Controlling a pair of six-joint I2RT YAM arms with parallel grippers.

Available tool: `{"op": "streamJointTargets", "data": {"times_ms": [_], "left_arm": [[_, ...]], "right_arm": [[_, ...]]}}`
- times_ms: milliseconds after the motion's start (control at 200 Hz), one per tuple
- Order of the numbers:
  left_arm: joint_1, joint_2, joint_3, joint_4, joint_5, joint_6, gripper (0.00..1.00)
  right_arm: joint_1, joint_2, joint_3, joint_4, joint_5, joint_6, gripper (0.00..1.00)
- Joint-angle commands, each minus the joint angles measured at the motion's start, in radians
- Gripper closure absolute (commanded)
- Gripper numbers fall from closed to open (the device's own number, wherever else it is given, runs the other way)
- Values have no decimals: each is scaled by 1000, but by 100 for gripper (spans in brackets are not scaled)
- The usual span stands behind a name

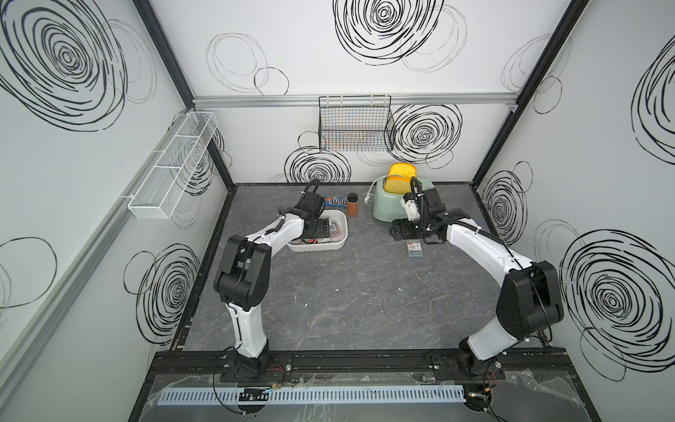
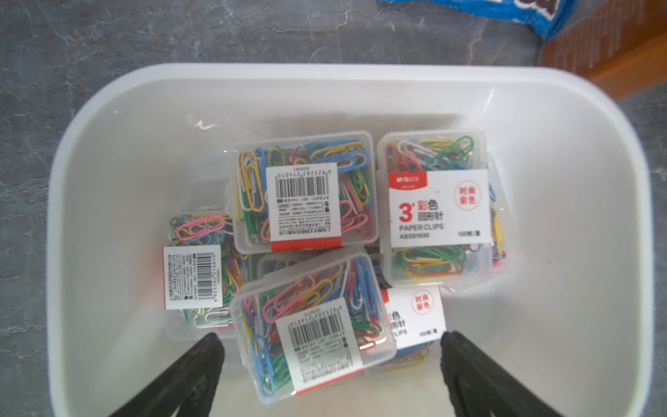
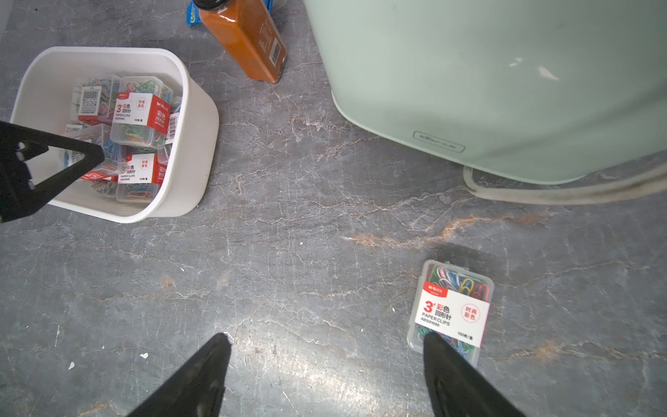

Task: Take the paper clips out of the storage box
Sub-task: Pick up the boxed paper clips from the storage box.

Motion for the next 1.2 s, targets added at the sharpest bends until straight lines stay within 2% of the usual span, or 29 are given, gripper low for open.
{"op": "streamJointTargets", "data": {"times_ms": [0, 285, 610, 930, 1086, 1196], "left_arm": [[12, 34, -6, 35, -22, -35, 2], [25, 62, -8, 63, -6, -39, 0], [32, 78, -22, 79, 27, -25, 12], [35, 34, -32, 74, 56, -14, 34], [39, -16, -22, 61, 126, 15, 38], [52, -53, 10, 44, 255, 27, 38]], "right_arm": [[3, 18, 36, -24, -19, -9, 14], [14, 32, 47, -21, -33, -7, 14], [24, 54, 64, -17, -47, -5, 19], [40, 63, 86, -18, -52, -1, 23], [42, 56, 102, -13, -83, 0, 22], [42, 35, 103, 11, -147, -6, 22]]}}
